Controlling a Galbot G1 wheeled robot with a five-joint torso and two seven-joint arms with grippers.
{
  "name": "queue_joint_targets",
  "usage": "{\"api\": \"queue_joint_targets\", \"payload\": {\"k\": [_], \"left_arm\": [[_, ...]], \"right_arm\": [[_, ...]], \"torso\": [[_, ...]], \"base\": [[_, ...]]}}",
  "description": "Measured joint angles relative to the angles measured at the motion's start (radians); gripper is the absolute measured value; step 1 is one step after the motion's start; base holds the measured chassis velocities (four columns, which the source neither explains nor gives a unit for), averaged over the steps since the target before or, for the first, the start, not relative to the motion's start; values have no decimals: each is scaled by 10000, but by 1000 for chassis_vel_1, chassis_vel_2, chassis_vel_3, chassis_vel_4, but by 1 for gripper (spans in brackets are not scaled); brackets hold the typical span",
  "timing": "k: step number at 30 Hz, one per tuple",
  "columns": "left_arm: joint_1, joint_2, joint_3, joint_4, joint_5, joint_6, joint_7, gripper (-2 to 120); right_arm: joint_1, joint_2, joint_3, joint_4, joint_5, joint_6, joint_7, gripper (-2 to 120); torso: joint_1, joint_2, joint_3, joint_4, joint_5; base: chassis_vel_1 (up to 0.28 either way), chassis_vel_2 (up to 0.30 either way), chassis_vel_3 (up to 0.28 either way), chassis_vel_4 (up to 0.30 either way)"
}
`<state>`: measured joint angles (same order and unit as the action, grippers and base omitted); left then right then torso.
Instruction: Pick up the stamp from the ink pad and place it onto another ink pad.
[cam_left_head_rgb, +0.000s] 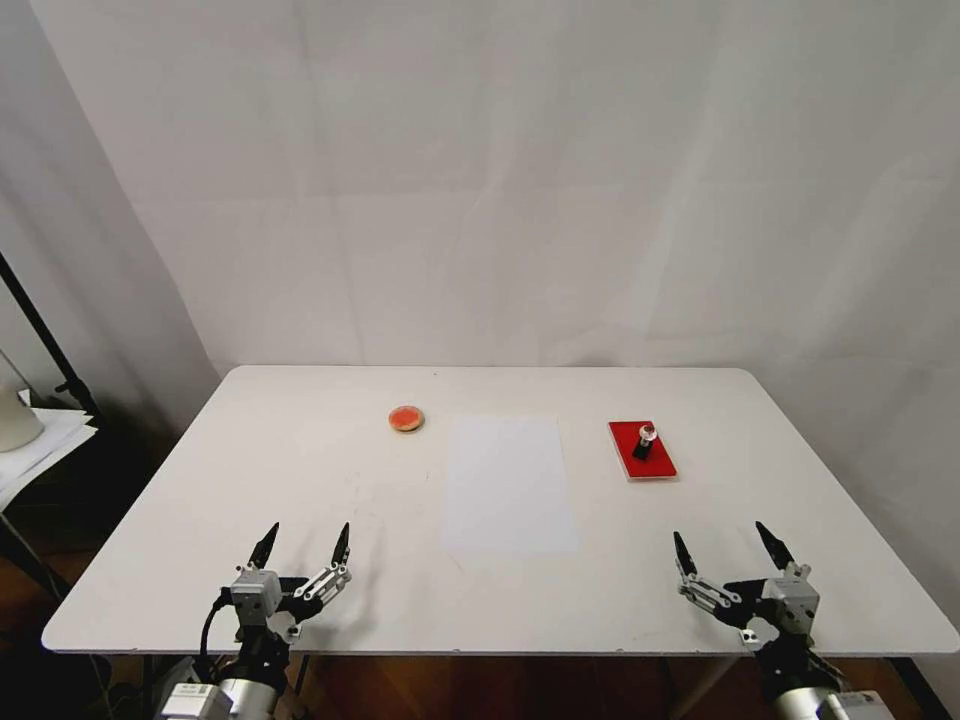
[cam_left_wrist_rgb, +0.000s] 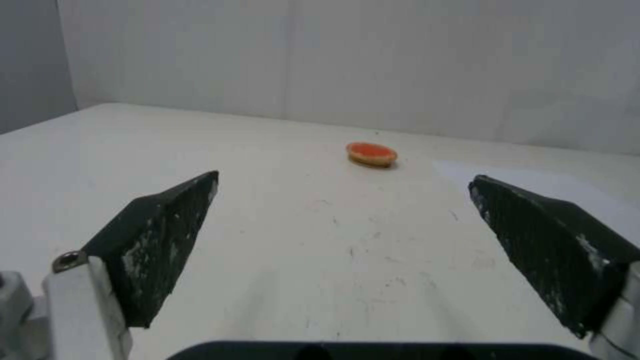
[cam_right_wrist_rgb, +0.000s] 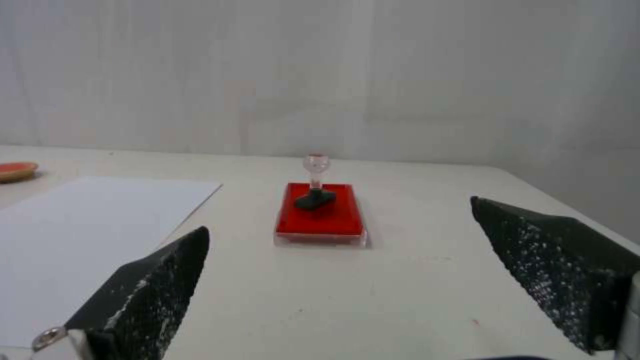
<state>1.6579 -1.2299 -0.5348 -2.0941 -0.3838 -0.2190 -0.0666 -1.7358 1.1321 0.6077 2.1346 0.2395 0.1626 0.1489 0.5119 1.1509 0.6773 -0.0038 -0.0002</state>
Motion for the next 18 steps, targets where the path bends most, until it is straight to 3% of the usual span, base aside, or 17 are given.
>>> {"api": "queue_joint_targets", "payload": {"k": [11,14,18], "left_arm": [[0,0,0,0,0,0,0,100],[1,0,0,0,0,0,0,100],[0,0,0,0,0,0,-1,100]], "right_arm": [[90,-96,-23,-89,250,-48,-7,100],[610,-444,-146,-324,752,-226,-13,100],[2208,-1660,-728,-982,2374,-726,-32,100]], "torso": [[0,0,0,-2,0],[-1,0,0,-4,1],[1,0,1,5,2]], "base": [[0,0,0,0],[0,0,0,0],[0,0,0,0]]}}
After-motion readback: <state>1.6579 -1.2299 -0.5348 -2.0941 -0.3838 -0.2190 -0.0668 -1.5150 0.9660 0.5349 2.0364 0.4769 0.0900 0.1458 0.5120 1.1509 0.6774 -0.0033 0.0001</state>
